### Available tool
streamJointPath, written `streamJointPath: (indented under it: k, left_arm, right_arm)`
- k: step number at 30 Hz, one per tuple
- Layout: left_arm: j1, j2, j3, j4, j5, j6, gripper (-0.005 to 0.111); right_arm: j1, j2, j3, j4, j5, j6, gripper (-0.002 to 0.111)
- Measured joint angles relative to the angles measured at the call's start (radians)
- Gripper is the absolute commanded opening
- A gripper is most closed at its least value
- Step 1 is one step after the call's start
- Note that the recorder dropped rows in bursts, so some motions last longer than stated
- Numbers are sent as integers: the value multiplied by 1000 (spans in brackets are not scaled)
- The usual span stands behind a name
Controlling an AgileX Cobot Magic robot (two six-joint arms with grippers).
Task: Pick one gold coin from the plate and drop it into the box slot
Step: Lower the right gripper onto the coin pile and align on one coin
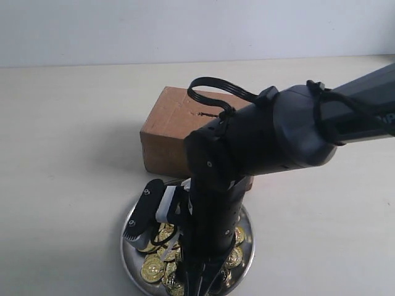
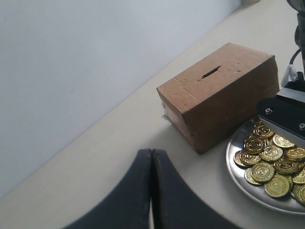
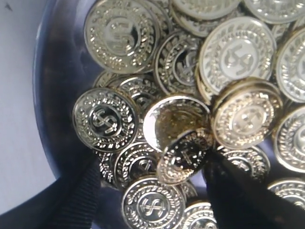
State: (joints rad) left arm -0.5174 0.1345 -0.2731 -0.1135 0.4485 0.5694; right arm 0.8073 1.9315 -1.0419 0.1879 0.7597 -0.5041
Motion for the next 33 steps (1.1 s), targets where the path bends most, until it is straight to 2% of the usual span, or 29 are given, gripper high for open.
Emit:
streamJointPath:
  k: [33]
  left_arm:
    - [0,0,0,0,0,0,0]
  right_arm:
    - [0,3,-42,0,11,29,59]
